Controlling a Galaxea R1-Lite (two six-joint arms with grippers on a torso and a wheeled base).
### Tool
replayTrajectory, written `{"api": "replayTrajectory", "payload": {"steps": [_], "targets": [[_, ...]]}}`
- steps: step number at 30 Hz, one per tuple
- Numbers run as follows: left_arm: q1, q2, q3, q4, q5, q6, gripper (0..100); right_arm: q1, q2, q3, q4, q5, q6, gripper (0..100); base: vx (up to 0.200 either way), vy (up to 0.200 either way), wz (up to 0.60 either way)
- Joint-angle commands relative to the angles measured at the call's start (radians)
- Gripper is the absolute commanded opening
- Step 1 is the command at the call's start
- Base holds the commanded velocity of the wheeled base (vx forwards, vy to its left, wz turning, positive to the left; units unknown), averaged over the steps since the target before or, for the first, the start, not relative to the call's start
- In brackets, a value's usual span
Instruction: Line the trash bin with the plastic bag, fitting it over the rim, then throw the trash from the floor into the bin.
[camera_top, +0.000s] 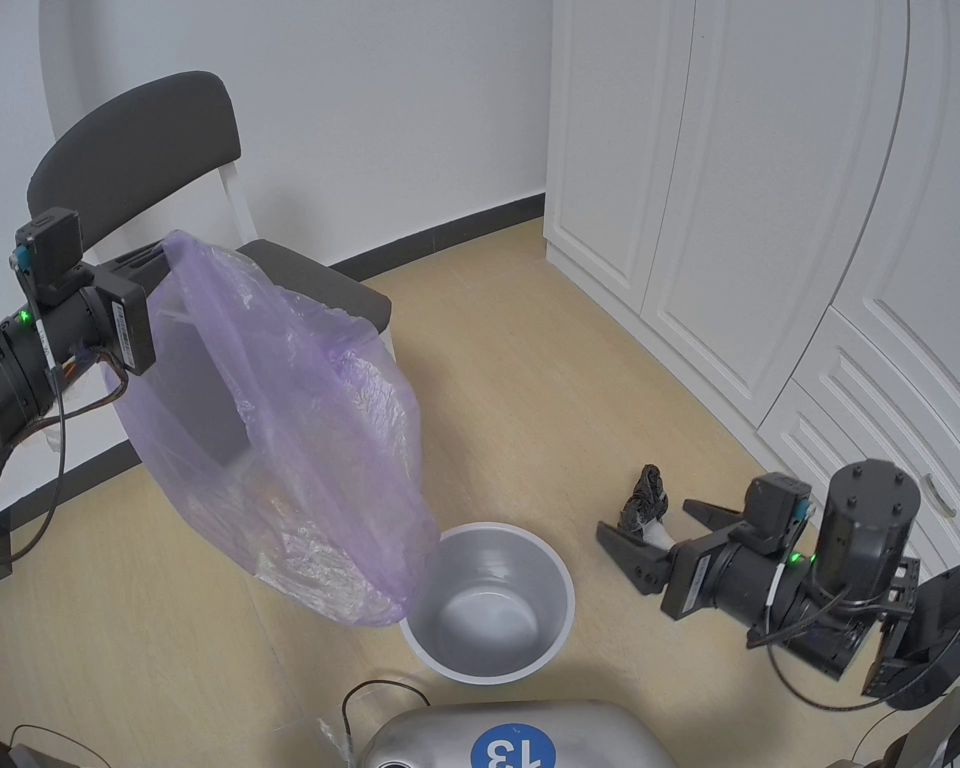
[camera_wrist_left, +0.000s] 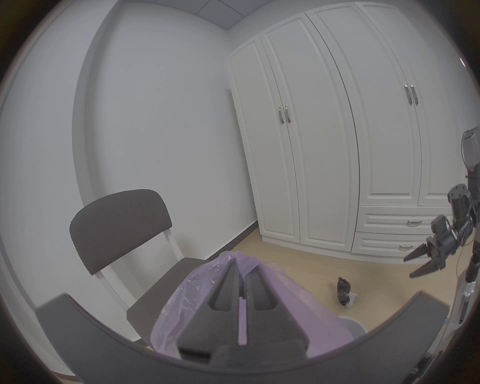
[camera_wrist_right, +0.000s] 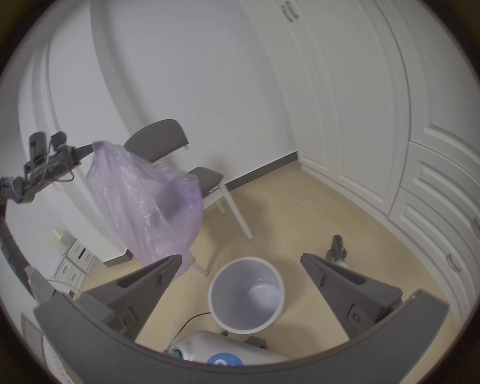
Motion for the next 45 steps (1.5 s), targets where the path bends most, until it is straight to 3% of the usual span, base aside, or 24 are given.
{"api": "replayTrajectory", "payload": {"steps": [1, 2, 4, 10, 19, 20, 24, 26, 37, 45], "targets": [[-0.018, -0.007, -0.039, 0.047, 0.018, 0.001, 0, 0.078, 0.110, 0.003, -0.048, -0.009, 0.002, 100, 0.000, 0.000, 0.00], [-0.018, -0.007, -0.039, 0.047, 0.018, 0.001, 0, 0.078, 0.110, 0.003, -0.048, -0.009, 0.002, 100, 0.000, 0.000, 0.00], [-0.069, -0.027, -0.102, 0.142, 0.097, 0.002, 0, 0.161, 0.148, -0.021, -0.084, -0.021, -0.002, 100, 0.000, 0.000, 0.00], [-0.124, -0.063, -0.174, 0.327, 0.226, 0.002, 0, 0.289, 0.171, -0.050, -0.022, -0.021, -0.021, 100, 0.000, 0.000, 0.00], [-0.152, -0.093, -0.185, 0.425, 0.297, 0.002, 0, 0.374, 0.246, -0.215, 0.151, -0.024, -0.085, 100, 0.000, 0.000, 0.00], [-0.164, -0.090, -0.195, 0.435, 0.312, 0.004, 0, 0.384, 0.254, -0.277, 0.220, -0.024, -0.096, 100, 0.000, 0.000, 0.00], [-0.182, -0.086, -0.205, 0.441, 0.317, 0.015, 0, 0.401, 0.280, -0.406, 0.341, -0.032, -0.094, 100, 0.000, 0.000, 0.00], [-0.184, -0.086, -0.206, 0.441, 0.317, 0.024, 0, 0.411, 0.324, -0.491, 0.400, -0.076, -0.090, 100, 0.000, 0.000, 0.00], [-0.192, -0.102, -0.197, 0.441, 0.315, 0.019, 0, 0.484, 0.498, -0.715, 0.447, -0.121, -0.085, 100, 0.000, 0.000, 0.00], [-0.187, -0.115, -0.197, 0.441, 0.315, 0.018, 0, 0.516, 0.640, -0.962, 0.545, -0.216, -0.047, 100, 0.000, 0.000, 0.00]]}}
